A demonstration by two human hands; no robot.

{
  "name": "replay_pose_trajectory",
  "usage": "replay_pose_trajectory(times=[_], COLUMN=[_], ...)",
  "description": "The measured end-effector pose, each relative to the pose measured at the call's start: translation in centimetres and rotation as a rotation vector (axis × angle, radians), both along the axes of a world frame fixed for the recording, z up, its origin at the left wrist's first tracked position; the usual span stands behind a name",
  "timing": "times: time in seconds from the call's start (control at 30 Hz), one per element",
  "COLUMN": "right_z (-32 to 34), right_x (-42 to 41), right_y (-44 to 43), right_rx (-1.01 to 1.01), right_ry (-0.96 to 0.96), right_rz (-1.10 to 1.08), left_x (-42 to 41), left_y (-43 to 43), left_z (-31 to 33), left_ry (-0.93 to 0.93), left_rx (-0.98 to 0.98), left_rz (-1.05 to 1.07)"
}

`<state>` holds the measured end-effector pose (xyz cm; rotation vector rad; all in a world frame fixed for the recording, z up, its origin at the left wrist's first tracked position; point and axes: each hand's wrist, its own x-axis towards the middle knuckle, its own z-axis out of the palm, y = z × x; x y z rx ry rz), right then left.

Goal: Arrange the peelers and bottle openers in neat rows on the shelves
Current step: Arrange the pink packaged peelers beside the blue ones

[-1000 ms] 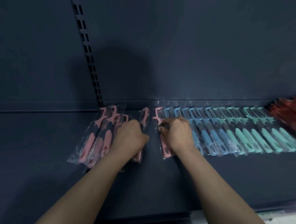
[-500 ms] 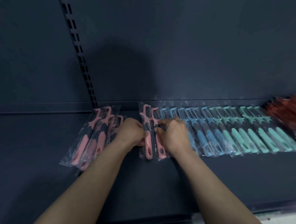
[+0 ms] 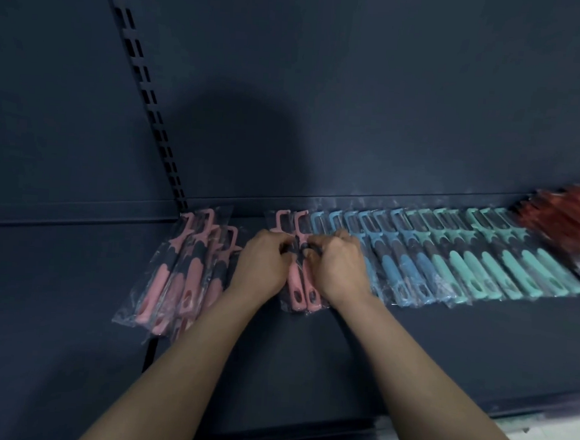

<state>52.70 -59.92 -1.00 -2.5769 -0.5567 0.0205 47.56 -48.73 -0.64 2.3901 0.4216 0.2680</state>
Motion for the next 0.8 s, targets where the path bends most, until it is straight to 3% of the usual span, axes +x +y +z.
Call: replay_pose_trajectory(times=[0.2,0.33,0.43,0.57,0.8], right_z=[0.6,2.1,2.8,2.3,1.6], right_x=[-0.6,-1.6,-2.8,-4.9,-6.8], right_y=[0.2,2.4,5.1,7.6,9.9], right_rx=[-0.049,0.04,0.064,0.04,-0.004], right_ry=[-0.108,-0.188,-0.042,0.156,0.24], right_rz=[-0.032,0.031,0.16,0.293,0.242], left_x=[-0.7,-3.1,-5.3,-7.5,-8.1], left_y=[0.8,3.3,5.6,7.6,8.9], left_z=[0.3,1.4,2.0,1.7,1.6], left_ry=[-0.018,-0.137,0.063,0.323,0.248], left_rx=[0.012,0.234,0.37,0.161,-0.06], left_rz=[0.024,0.222,0.429,0.42,0.356])
